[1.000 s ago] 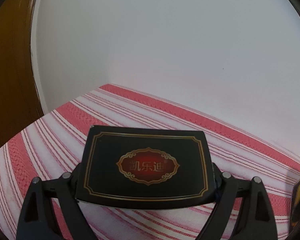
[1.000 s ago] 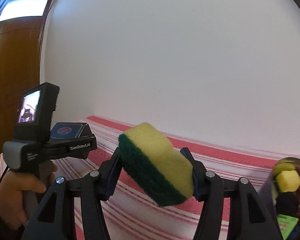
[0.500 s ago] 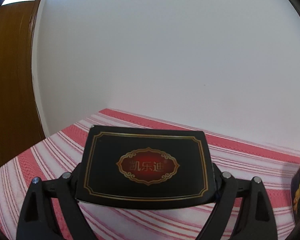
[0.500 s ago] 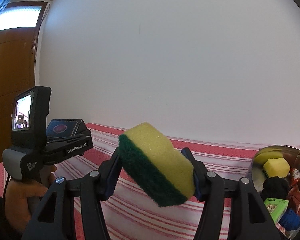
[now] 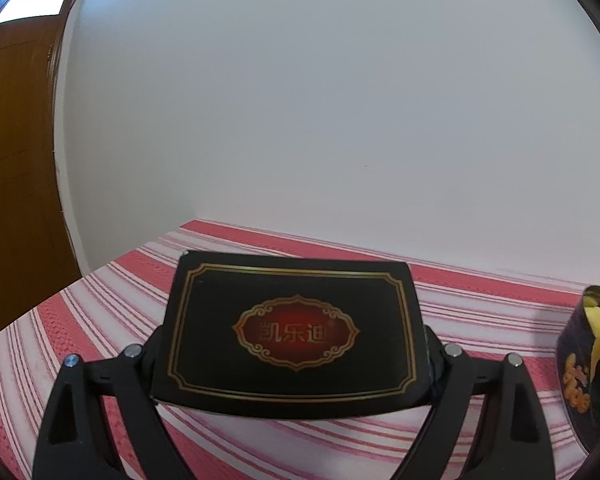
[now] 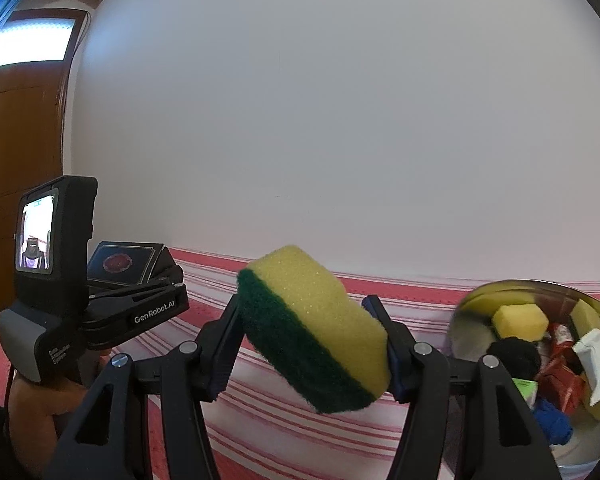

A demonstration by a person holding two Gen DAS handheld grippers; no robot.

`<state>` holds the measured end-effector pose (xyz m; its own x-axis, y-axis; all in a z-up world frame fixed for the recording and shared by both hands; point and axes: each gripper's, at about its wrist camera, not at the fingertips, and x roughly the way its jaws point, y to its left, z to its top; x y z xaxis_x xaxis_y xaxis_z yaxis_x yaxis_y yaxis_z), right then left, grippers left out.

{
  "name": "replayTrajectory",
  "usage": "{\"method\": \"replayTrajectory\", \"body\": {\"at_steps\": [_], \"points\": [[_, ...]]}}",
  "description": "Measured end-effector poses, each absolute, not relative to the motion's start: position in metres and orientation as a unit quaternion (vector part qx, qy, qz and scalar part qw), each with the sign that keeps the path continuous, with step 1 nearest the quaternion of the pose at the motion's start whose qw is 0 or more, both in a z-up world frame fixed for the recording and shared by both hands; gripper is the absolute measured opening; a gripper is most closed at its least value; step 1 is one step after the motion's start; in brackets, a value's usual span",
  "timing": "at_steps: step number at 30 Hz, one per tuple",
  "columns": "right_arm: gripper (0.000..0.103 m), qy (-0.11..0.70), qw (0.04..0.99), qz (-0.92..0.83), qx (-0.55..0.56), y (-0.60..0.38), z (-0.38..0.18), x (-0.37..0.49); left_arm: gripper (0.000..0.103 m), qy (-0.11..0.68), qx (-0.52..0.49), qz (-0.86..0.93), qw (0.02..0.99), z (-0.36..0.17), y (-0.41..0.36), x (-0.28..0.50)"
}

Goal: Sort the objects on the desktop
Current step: 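Carry the black box and yellow-green sponge over the tin with both tools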

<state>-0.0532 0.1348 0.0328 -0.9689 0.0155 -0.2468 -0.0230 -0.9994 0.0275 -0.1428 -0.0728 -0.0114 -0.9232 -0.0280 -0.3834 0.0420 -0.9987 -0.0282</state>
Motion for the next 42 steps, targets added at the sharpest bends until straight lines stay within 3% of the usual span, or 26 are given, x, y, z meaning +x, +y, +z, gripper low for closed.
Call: {"method": "replayTrajectory", "body": {"at_steps": [42], "points": [[0.062, 0.006, 0.125, 0.991, -0.053, 0.205, 0.051, 0.049, 0.090, 0.026, 0.216, -0.964, -0.153, -0.009, 0.059, -0.058]]}}
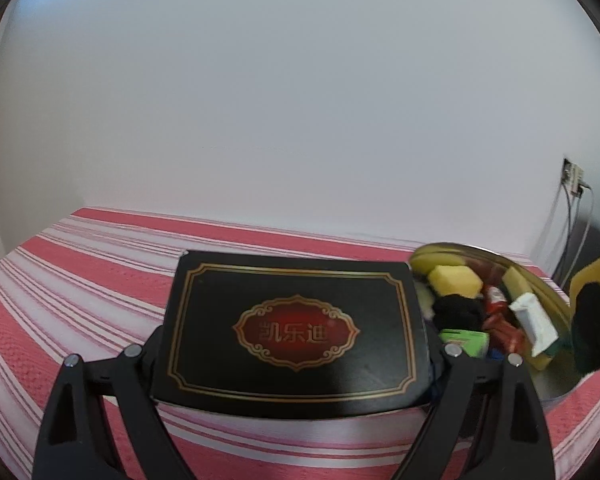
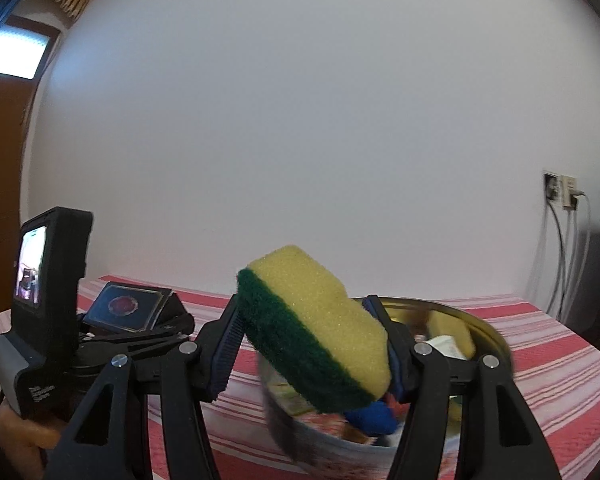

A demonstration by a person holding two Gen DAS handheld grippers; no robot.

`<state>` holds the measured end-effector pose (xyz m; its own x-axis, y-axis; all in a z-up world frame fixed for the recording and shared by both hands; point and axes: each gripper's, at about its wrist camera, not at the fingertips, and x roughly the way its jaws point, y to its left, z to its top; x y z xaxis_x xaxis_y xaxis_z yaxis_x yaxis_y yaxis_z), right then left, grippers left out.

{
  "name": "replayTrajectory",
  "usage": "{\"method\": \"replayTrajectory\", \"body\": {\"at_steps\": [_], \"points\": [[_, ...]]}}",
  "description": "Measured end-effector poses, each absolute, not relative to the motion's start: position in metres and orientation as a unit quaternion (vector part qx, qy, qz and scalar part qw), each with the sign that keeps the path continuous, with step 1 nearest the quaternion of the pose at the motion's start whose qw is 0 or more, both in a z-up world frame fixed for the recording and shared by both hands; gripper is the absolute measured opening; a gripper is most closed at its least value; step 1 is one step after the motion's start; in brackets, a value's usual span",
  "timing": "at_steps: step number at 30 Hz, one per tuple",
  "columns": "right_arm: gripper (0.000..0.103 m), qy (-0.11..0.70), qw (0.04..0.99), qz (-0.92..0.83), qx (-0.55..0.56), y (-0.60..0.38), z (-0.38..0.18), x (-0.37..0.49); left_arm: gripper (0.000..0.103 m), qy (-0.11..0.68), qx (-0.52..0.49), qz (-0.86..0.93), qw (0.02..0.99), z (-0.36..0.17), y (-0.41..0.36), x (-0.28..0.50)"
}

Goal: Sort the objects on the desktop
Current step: 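Carry the black box and yellow-green sponge over the tin with both tools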

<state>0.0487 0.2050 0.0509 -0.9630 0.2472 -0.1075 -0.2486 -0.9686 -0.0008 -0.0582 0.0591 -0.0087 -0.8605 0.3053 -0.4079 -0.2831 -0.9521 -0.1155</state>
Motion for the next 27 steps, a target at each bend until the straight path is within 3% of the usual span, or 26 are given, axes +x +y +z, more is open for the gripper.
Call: {"method": "replayTrajectory", "body": {"at_steps": [12, 27], "points": [[0.062, 0.022, 0.200, 0.979, -0.032, 0.256, 0.072, 0.085, 0.090, -0.013, -0.196, 0.958, 0.207, 0.015, 0.102, -0.035], [0.062, 0.028, 0.227, 0.972, -0.059, 0.336, 0.088, 0.048, 0.090, 0.024, -0.213, 0.931, 0.295, 0.034, 0.180, -0.025]]}}
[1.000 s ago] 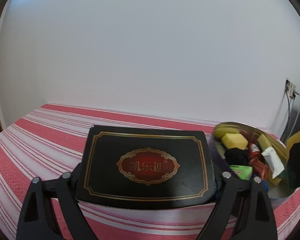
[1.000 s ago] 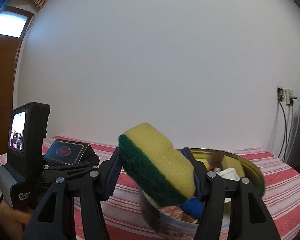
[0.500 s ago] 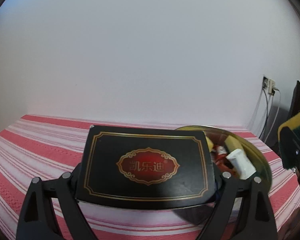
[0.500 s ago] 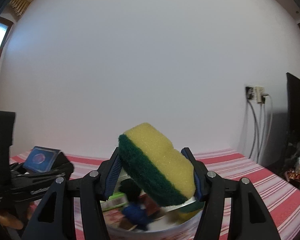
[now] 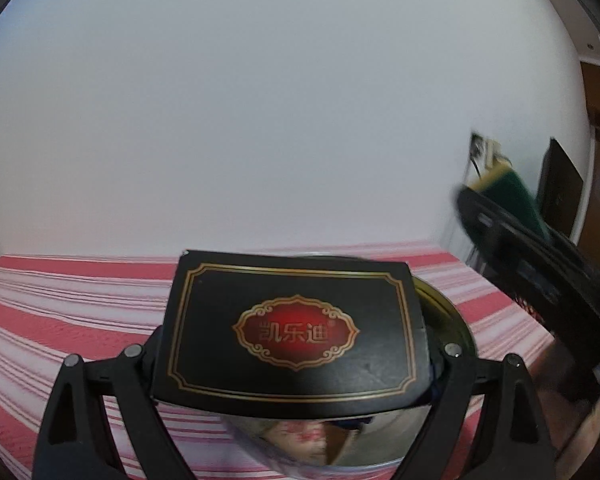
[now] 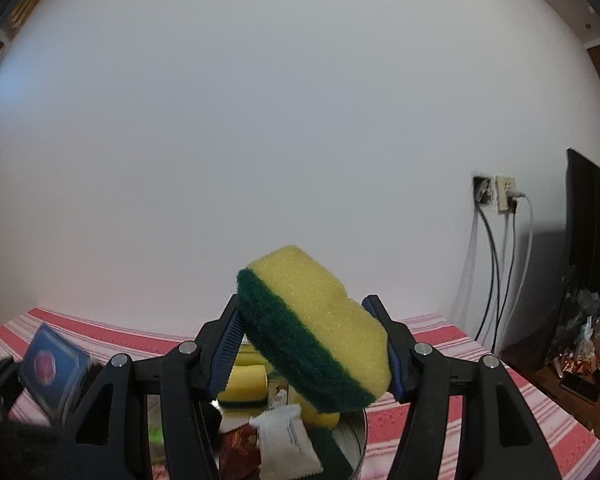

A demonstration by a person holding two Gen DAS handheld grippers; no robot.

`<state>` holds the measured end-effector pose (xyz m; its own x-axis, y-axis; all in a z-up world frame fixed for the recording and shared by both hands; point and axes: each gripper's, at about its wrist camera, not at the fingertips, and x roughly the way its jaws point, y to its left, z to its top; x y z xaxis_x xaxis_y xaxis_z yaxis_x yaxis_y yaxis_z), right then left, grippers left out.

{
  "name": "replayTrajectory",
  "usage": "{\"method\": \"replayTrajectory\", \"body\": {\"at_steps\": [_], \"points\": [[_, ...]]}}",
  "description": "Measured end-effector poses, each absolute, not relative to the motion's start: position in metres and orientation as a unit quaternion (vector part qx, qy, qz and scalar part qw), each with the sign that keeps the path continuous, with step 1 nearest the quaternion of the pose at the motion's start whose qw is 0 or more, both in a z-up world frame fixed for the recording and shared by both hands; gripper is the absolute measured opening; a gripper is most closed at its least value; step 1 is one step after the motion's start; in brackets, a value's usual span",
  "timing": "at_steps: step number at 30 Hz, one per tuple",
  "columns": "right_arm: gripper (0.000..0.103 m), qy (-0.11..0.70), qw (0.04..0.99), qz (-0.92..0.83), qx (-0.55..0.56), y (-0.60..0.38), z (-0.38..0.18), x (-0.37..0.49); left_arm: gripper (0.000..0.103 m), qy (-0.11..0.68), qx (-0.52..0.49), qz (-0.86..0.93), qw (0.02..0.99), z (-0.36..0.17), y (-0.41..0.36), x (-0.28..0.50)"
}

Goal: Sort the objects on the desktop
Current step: 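Carry the black box and yellow-green sponge over the tin with both tools, then open both tools to drop the black box and sponge into the tin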

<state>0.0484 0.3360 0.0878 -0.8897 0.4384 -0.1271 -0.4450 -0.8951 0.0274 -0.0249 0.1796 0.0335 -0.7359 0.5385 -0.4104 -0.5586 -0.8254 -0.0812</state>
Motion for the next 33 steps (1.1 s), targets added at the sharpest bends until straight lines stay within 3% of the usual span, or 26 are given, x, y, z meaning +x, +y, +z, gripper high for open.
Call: {"method": "replayTrajectory", "body": {"at_steps": [13, 19, 21, 23, 33], "points": [[0.062, 0.058, 0.179, 0.962, -0.198, 0.380, 0.073, -0.022, 0.090, 0.061, -0.268, 0.920, 0.278, 0.015, 0.219, -0.041], [0.083, 0.107, 0.171, 0.946, -0.253, 0.377, 0.058, -0.029, 0.093, 0.079, -0.316, 0.907, 0.265, -0.005, 0.243, -0.058], [0.085, 0.117, 0.176, 0.949, -0.235, 0.369, 0.059, -0.018, 0.102, 0.075, -0.311, 0.910, 0.265, -0.005, 0.246, -0.056], [0.095, 0.124, 0.175, 0.953, -0.214, 0.366, 0.061, -0.008, 0.102, 0.083, -0.304, 0.914, 0.256, -0.006, 0.247, -0.054], [0.095, 0.136, 0.230, 0.959, -0.091, 0.352, 0.072, 0.041, 0.102, 0.068, -0.272, 0.926, 0.251, -0.005, 0.227, -0.043]]}}
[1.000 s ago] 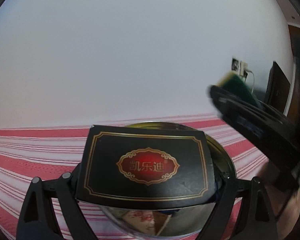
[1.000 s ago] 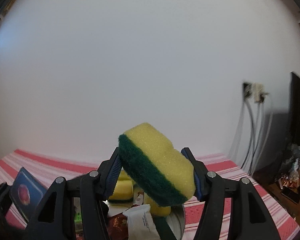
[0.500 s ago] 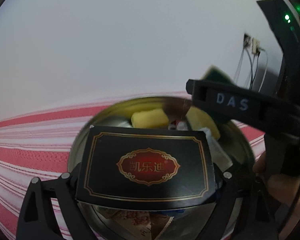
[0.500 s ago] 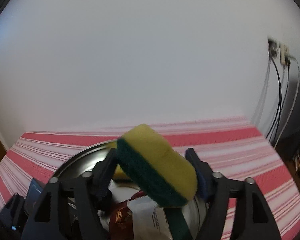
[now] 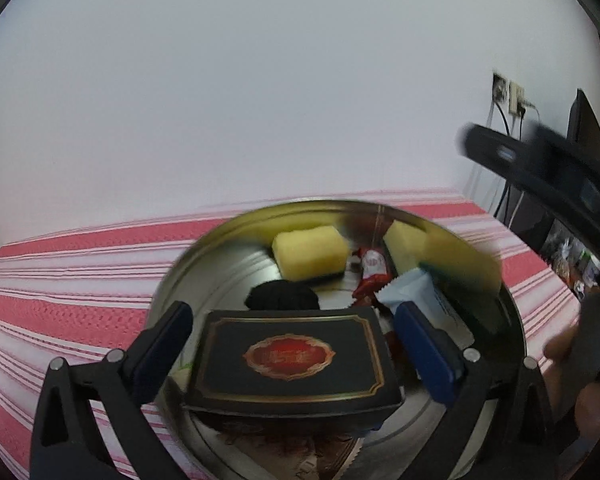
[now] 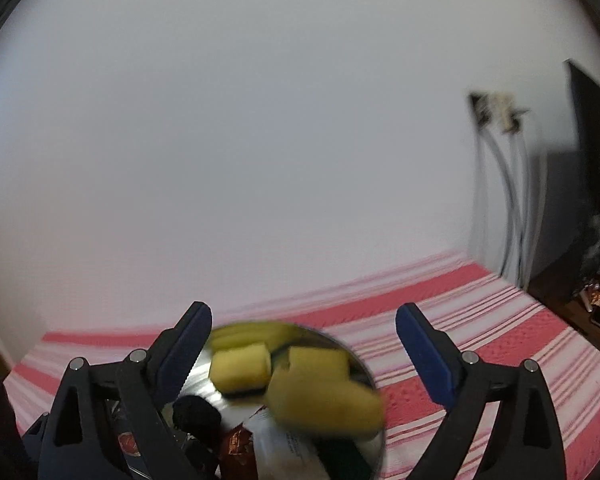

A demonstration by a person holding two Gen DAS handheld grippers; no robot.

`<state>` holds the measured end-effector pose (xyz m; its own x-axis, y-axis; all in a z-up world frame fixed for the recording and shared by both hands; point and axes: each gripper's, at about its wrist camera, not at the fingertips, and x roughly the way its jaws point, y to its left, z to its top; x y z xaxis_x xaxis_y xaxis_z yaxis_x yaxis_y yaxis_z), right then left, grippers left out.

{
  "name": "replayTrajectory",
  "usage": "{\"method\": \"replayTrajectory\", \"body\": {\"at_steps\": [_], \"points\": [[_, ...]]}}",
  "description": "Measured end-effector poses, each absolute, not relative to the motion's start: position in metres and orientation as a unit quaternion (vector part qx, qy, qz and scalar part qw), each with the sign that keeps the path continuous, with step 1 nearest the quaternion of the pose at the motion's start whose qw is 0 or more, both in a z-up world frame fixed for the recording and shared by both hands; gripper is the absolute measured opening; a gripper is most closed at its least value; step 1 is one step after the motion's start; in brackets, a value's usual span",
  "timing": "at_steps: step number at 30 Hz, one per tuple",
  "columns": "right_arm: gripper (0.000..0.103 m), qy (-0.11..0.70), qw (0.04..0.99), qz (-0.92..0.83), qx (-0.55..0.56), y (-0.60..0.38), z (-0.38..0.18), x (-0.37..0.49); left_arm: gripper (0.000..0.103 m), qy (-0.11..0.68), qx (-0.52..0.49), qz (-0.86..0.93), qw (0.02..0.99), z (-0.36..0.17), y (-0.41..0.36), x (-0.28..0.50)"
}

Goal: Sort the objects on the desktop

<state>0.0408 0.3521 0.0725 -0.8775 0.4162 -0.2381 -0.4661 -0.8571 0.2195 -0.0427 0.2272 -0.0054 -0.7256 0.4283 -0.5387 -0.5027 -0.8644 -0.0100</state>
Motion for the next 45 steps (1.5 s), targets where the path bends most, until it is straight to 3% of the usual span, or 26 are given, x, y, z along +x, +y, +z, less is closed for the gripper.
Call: {"method": "replayTrajectory", "body": {"at_steps": [3, 8, 19, 30, 45], "points": [[0.102, 0.130, 0.260, 0.956, -0.049, 0.338, 0.068, 0.063, 0.102, 0.061, -0.249, 0.938, 0.235, -0.003, 0.211, -0.040], [0.102, 0.098, 0.282, 0.954, -0.020, 0.312, 0.070, 0.082, 0.102, 0.045, -0.241, 0.942, 0.229, 0.002, 0.196, -0.041], [0.102, 0.157, 0.292, 0.933, -0.141, 0.302, 0.059, 0.090, 0.102, 0.047, -0.267, 0.938, 0.218, 0.001, 0.174, -0.032], [0.102, 0.162, 0.303, 0.914, -0.215, 0.272, 0.061, 0.104, 0.102, 0.049, -0.279, 0.937, 0.203, 0.011, 0.141, -0.016], [0.102, 0.115, 0.311, 0.932, -0.145, 0.209, 0.090, 0.136, 0.103, 0.064, -0.254, 0.951, 0.167, 0.031, 0.104, 0.005]]}}
